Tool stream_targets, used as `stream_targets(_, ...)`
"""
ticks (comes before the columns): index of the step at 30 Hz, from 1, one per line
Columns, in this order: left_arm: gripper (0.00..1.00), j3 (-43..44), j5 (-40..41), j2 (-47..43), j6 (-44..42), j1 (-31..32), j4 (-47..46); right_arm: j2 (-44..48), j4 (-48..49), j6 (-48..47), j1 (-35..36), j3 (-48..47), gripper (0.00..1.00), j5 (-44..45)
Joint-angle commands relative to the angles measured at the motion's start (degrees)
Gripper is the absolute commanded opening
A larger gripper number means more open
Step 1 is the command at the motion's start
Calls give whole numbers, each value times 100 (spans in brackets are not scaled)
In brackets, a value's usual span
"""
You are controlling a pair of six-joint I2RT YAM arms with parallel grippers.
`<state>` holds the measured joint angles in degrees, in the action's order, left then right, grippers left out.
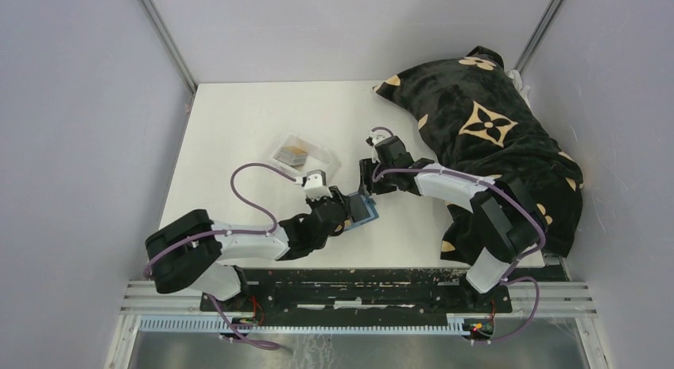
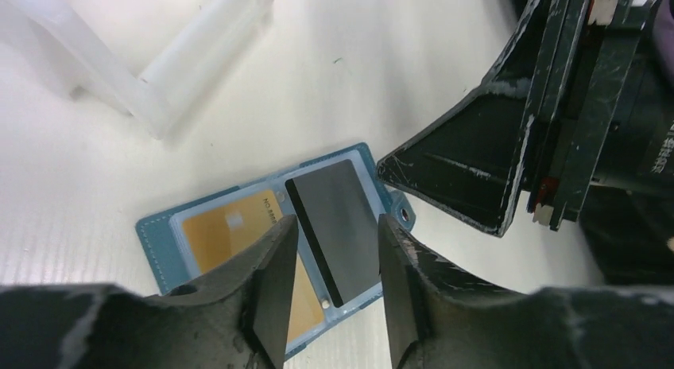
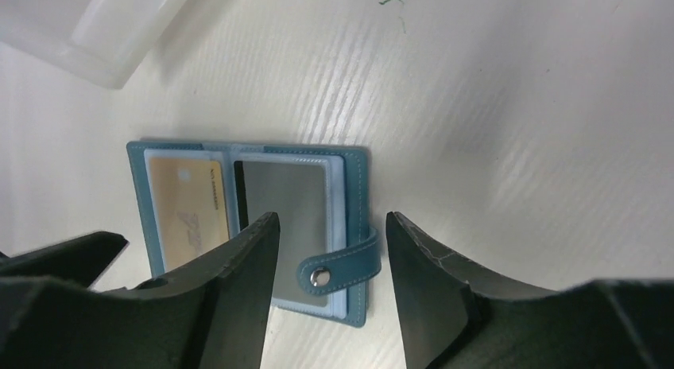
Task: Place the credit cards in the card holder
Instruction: Insert the credit card into the card holder, then pick up the credit card from the storage box.
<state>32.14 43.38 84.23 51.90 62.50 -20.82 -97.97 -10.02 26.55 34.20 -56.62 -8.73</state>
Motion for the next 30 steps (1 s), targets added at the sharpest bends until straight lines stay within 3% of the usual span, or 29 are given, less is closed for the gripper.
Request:
stream_targets(1, 51, -389, 367, -808, -488, 31, -480, 591, -204, -690, 430, -407, 59, 870)
stream_targets(5, 59, -768, 357, -1538, -745, 25, -485, 835, -239, -1468, 1057, -1067, 58, 2368)
stream_targets(7, 63, -870, 252, -1981, -853, 26, -468, 986, 297, -1832, 1221, -1117, 54, 3103)
stream_targets(9, 68, -843, 245, -2293, -948, 26, -251, 1119, 975, -2145, 1230, -1101, 45, 3275)
stream_targets(11, 73, -749, 334, -2550, -1108, 25, 27, 1197, 1801, -2064, 1231, -1035, 38, 3708)
stream_targets(12, 75, -698, 375, -2653, -1273, 20, 131, 1180, 2181, -1990, 1230, -1027, 39, 3864)
stream_targets(13, 82, -631, 426, -2737, -1392, 24, 234, 1135, 2454, -1984, 1222, -1062, 48, 3917)
stream_targets(15, 97, -525, 583, -2861, -1584, 26, 437, 861, 2720, -2108, 1215, -1294, 86, 3791)
stream_targets(16, 100, -488, 646, -2886, -1667, 21, 472, 717, 2698, -2243, 1213, -1481, 97, 3634)
stream_targets(17, 99, -455, 705, -2898, -1740, 21, 500, 557, 2627, -2358, 1215, -1678, 100, 3480)
stream_targets(21, 99, -355, 1001, -2767, -1671, 6, 664, -19, 2368, -2553, 1205, -2316, 100, 3200)
stream_targets(25, 99, -101, 1491, -2434, -964, -86, 1333, -482, 2293, -2737, 1174, -2651, 99, 2796)
stream_targets(30, 98, -35, 1202, -2148, -205, -582, 1800, -1194, 918, -2726, 1074, -3803, 74, 1814)
